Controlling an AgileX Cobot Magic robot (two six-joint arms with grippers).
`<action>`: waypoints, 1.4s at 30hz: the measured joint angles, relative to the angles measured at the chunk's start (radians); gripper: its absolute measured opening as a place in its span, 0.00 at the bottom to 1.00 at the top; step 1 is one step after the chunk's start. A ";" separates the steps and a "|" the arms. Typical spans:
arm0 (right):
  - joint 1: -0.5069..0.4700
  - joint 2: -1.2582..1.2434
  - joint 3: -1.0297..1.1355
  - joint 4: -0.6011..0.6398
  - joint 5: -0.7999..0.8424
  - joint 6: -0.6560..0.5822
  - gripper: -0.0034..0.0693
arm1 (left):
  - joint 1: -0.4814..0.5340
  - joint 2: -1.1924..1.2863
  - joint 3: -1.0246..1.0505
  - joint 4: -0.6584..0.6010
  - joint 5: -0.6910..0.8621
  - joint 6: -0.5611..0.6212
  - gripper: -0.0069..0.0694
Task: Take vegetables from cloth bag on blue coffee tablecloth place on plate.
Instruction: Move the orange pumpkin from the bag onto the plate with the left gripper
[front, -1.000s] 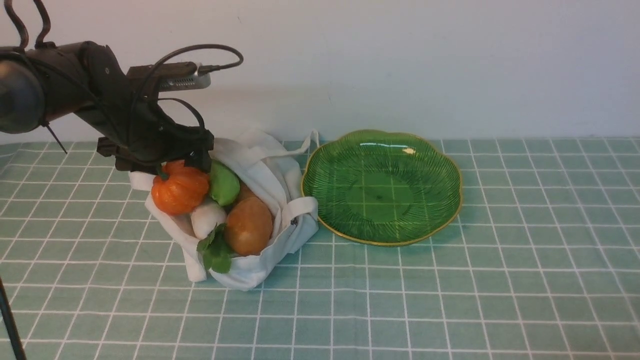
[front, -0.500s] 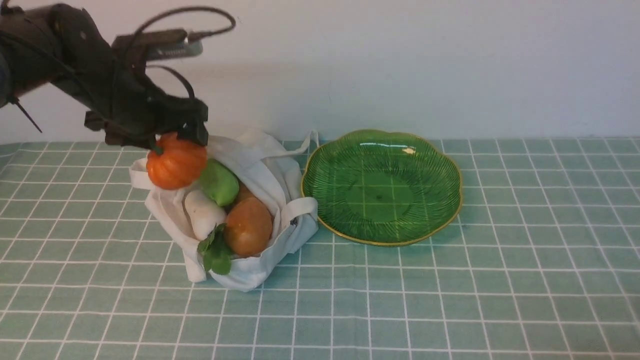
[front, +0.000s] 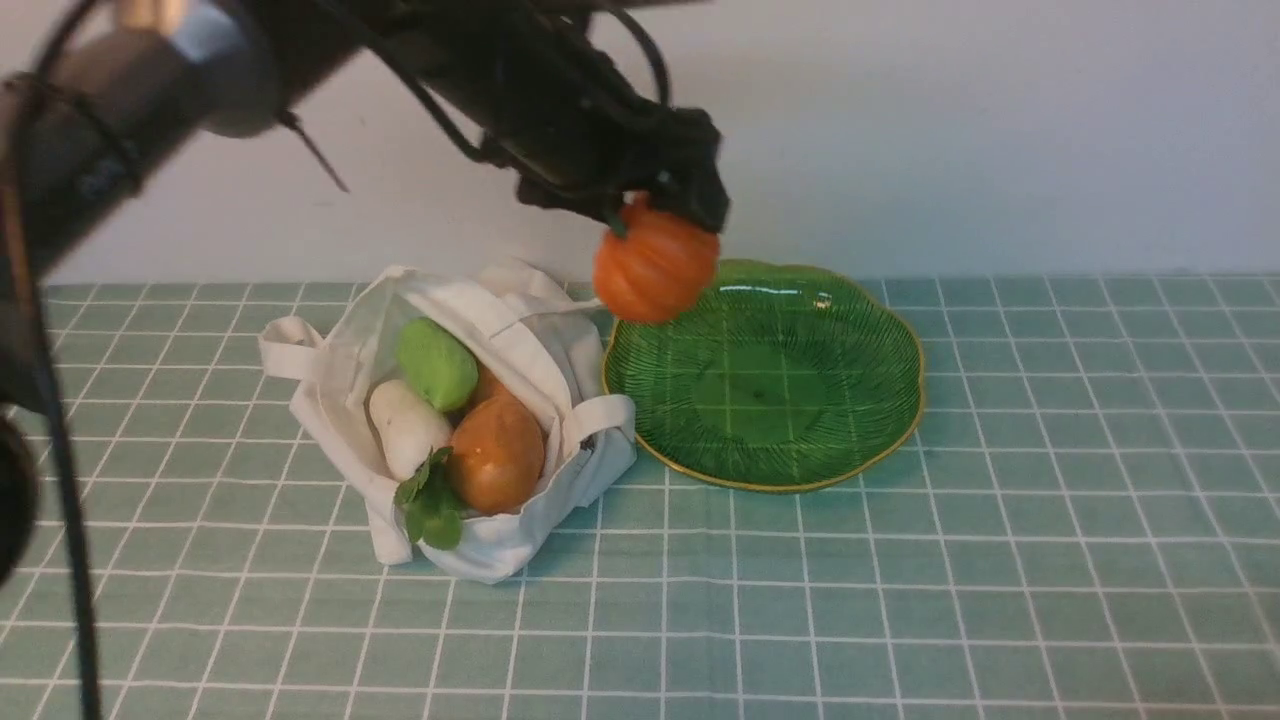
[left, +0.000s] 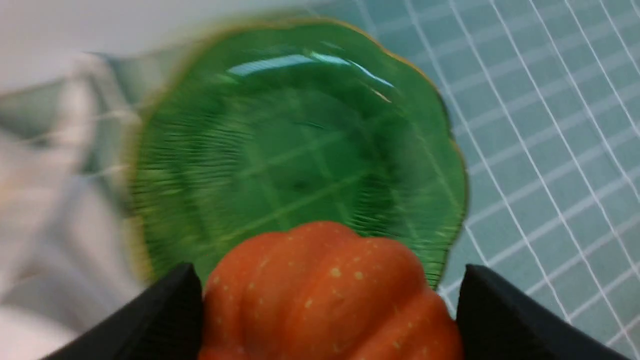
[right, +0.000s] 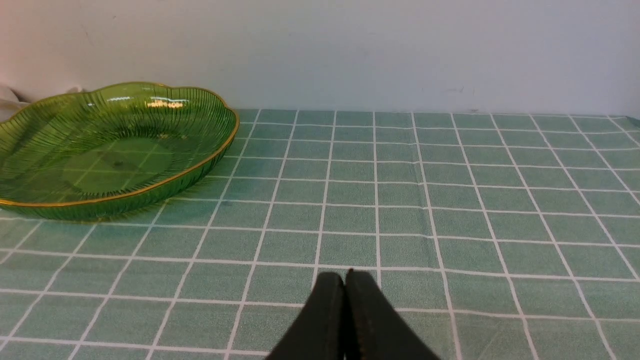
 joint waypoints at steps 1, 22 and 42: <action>0.000 0.000 0.000 0.000 0.000 0.000 0.03 | -0.035 0.045 -0.024 0.017 -0.020 -0.004 0.87; 0.000 0.000 0.000 0.000 0.000 0.000 0.02 | -0.132 0.307 -0.134 0.153 -0.278 -0.049 0.91; 0.000 0.000 0.000 0.000 0.000 0.000 0.02 | -0.130 0.340 -0.320 0.180 -0.052 -0.027 0.99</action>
